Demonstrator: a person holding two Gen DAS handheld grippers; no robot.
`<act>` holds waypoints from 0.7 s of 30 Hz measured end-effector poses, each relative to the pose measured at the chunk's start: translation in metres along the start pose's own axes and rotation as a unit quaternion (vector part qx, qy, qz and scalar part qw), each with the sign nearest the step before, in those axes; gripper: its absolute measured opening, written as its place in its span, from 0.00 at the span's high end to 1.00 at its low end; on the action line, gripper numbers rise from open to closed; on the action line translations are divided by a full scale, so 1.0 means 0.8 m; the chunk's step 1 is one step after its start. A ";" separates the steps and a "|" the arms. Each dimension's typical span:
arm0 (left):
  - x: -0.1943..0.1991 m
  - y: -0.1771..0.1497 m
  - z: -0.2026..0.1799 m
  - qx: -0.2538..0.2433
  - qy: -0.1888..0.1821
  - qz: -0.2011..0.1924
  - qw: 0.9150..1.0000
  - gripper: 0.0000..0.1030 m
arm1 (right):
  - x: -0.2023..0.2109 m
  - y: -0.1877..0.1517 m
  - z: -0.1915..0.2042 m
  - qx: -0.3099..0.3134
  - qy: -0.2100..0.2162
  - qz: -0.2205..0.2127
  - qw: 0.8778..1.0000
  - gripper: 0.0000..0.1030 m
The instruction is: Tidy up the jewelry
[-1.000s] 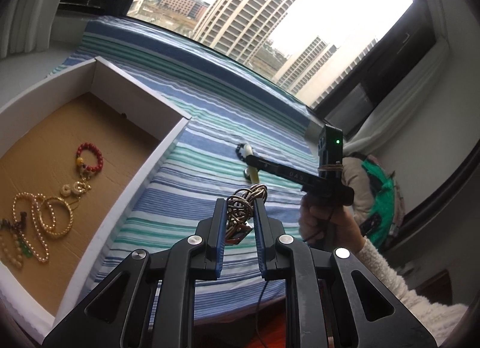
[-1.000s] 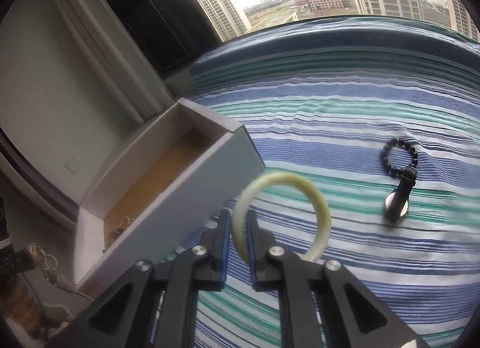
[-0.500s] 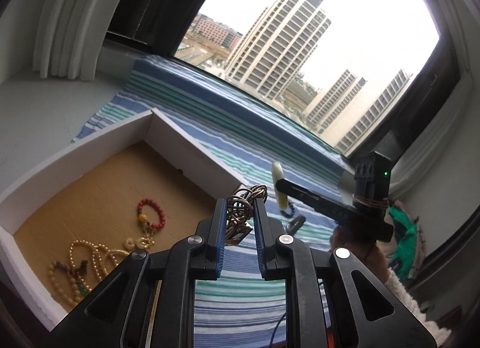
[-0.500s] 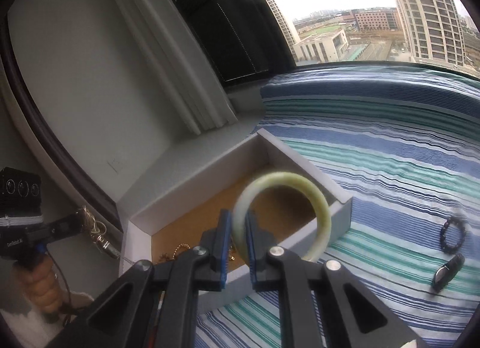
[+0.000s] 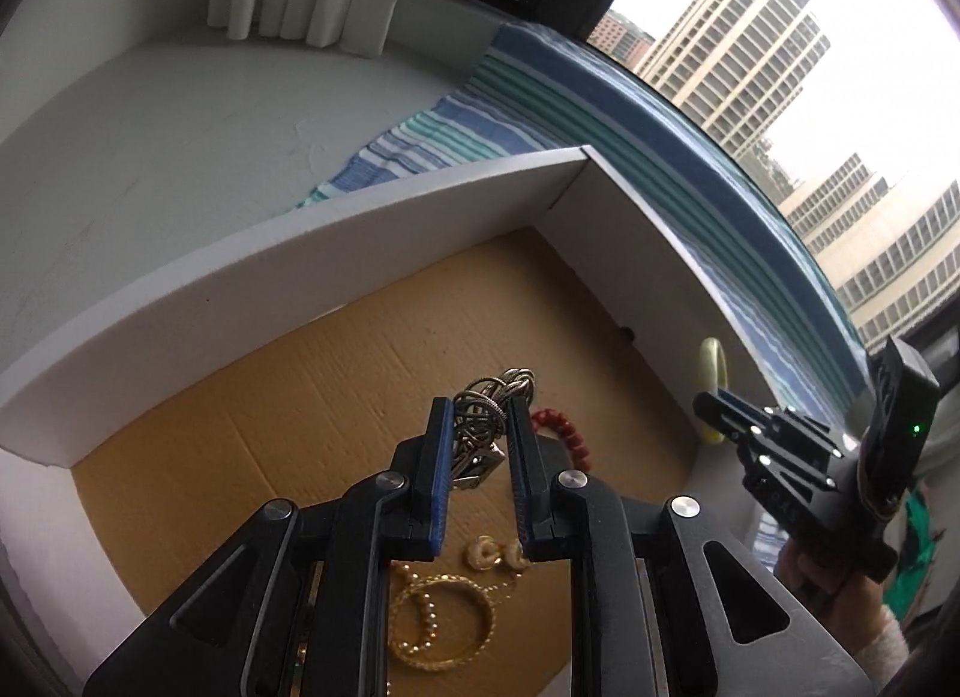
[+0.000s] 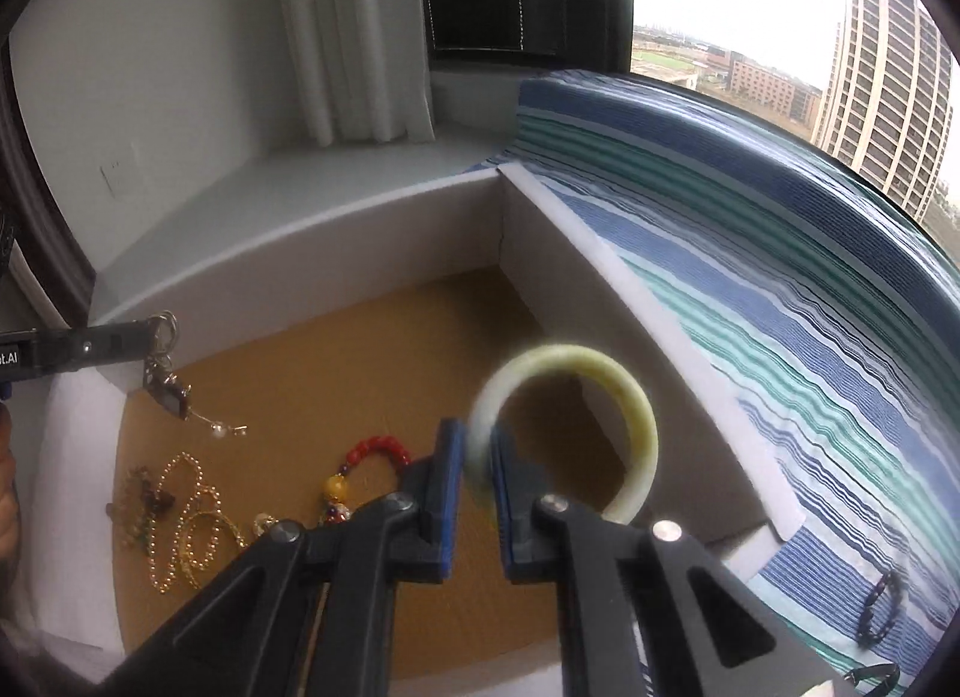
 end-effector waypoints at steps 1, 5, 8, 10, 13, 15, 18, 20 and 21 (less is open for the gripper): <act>-0.012 -0.004 0.005 -0.001 0.011 0.009 1.000 0.83 | -0.012 -0.003 0.005 0.007 -0.006 0.009 1.000 0.89; -0.031 -0.025 0.020 0.013 0.036 0.039 0.999 0.69 | -0.030 -0.016 0.016 0.022 -0.040 0.036 0.998 0.75; -0.011 -0.034 0.018 0.010 0.045 0.023 0.999 0.32 | -0.008 -0.018 0.023 0.006 -0.021 0.017 1.000 0.48; 0.010 -0.037 0.011 -0.001 0.049 0.004 0.999 0.27 | 0.016 -0.022 0.025 0.000 -0.021 -0.001 1.000 0.46; 0.048 -0.050 -0.004 -0.006 0.041 -0.022 0.999 0.20 | 0.060 -0.039 0.020 -0.014 -0.028 -0.031 0.999 0.29; 0.072 -0.064 -0.021 -0.020 0.034 -0.039 0.998 0.18 | 0.088 -0.057 0.013 -0.022 -0.040 -0.050 0.998 0.27; 0.098 -0.090 -0.055 -0.057 0.025 -0.060 0.996 0.16 | 0.129 -0.105 -0.001 -0.030 -0.064 -0.065 0.995 0.27; 0.112 -0.112 -0.083 -0.083 0.015 -0.072 0.994 0.14 | 0.152 -0.146 -0.013 -0.036 -0.088 -0.066 0.993 0.27; 0.121 -0.125 -0.098 -0.095 0.007 -0.078 0.992 0.12 | 0.162 -0.168 -0.023 -0.040 -0.103 -0.064 0.992 0.27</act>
Point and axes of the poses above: each gripper's, at about its wrist camera, not at the fingertips, and x roughly against the way its jaws point, z to its left, y to its top, the point moved 7 cm from there along -x, roughly the way its jaws point, and after that the axes turned 7 degrees about -z, right-handed, at the moved point
